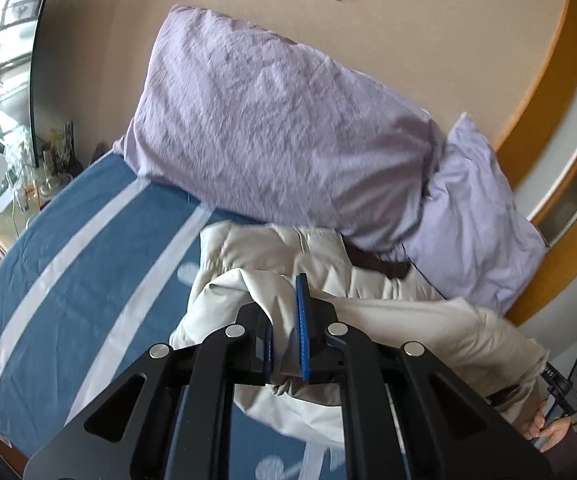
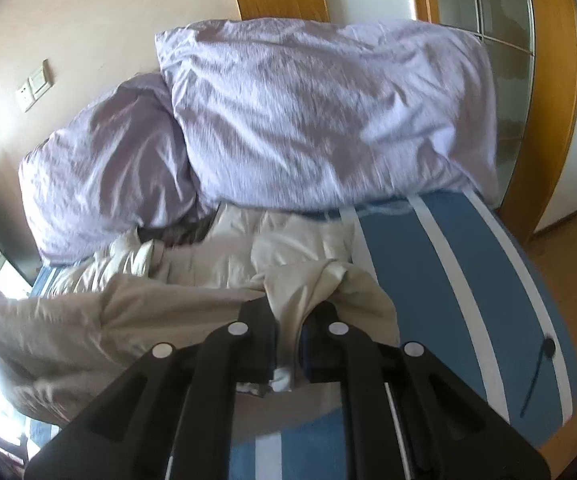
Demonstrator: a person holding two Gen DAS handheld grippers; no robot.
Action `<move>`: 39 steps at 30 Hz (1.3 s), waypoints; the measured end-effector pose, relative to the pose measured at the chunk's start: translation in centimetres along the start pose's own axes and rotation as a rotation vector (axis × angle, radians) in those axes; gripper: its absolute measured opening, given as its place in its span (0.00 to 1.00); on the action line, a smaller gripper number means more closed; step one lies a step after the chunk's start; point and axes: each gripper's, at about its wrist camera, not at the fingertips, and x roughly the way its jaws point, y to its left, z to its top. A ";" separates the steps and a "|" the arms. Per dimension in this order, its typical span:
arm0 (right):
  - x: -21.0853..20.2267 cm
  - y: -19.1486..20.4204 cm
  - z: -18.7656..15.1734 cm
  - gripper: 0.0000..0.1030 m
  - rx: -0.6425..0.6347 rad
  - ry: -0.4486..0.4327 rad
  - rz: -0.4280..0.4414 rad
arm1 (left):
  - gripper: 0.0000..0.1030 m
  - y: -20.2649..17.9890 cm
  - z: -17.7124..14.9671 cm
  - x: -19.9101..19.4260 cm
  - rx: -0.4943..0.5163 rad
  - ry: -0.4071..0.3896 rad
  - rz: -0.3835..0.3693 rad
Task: Fold large clothes
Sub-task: 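Fold the hem up toward the collar with both grippers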
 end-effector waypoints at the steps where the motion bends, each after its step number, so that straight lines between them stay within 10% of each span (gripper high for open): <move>1: 1.0 0.3 0.9 0.09 -0.004 -0.004 -0.002 | 0.08 -0.2 0.6 0.8 0.001 -0.002 0.010; 23: 19.6 0.2 6.8 0.22 0.064 0.204 -0.060 | 0.10 -2.0 5.6 17.4 -0.018 0.093 0.311; 26: 18.3 -0.1 7.0 0.36 0.071 0.189 -0.022 | 0.20 -2.4 5.8 16.8 -0.014 0.091 0.309; 30: 16.1 0.4 7.3 0.53 0.036 0.151 -0.002 | 0.62 -4.4 6.3 14.6 0.045 0.034 0.325; 39: 12.2 3.9 6.1 0.59 -0.080 0.130 0.091 | 0.67 -9.7 3.2 13.2 0.174 0.044 0.227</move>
